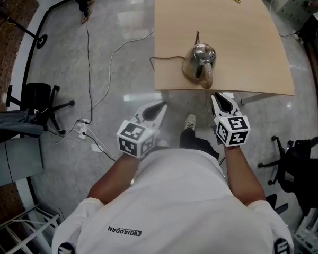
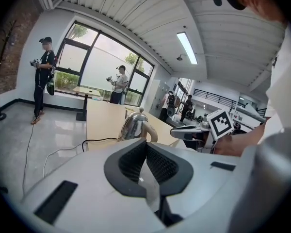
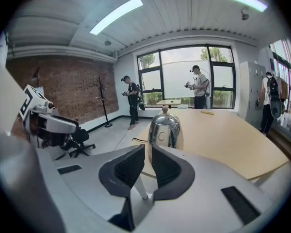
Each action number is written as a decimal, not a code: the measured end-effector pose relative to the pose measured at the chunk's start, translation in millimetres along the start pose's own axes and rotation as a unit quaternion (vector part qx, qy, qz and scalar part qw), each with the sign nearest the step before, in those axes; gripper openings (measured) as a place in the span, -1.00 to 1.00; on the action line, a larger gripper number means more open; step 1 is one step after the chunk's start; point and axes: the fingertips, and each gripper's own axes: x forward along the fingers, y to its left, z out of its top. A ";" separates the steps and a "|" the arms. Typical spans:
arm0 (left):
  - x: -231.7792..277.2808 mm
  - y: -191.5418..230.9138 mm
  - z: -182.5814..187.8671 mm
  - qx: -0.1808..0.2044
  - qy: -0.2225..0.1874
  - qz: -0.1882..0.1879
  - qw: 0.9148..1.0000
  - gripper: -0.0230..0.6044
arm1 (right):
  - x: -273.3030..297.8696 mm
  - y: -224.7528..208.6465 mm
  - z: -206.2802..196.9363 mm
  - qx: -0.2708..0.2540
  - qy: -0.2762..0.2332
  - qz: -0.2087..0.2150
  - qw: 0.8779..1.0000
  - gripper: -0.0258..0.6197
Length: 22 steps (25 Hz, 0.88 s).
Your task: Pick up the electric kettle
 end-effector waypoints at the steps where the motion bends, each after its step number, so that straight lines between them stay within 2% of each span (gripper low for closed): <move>1: 4.7 1.6 3.4 0.000 -0.001 0.003 1.000 -0.94 | 7.3 -7.2 1.1 -0.007 0.003 -0.003 1.000 -0.84; 2: 9.8 3.0 6.5 -0.001 -0.001 0.006 1.000 -0.94 | 15.3 -13.9 1.6 -0.005 0.006 -0.002 1.000 -0.76; 3: 14.7 4.6 9.1 -0.001 -0.001 0.008 1.000 -0.94 | 24.1 -19.7 1.4 -0.002 0.010 -0.002 1.000 -0.50; 4: 18.9 6.6 11.1 -0.001 0.001 0.010 1.000 -0.94 | 33.7 -24.9 0.7 0.000 0.015 -0.003 1.000 -0.38; 6: 25.3 10.3 15.5 0.000 0.004 0.014 1.000 -0.94 | 53.9 -33.8 -1.7 -0.001 0.026 -0.008 1.000 -0.29; 12: 33.0 19.4 14.3 -0.004 0.018 0.032 0.999 -0.94 | 107.6 -38.2 -26.6 0.005 0.074 0.006 0.997 -0.28; 22: 30.2 25.7 4.8 -0.021 0.031 0.060 0.997 -0.94 | 124.9 -50.4 -28.7 0.008 0.045 -0.027 0.999 -0.33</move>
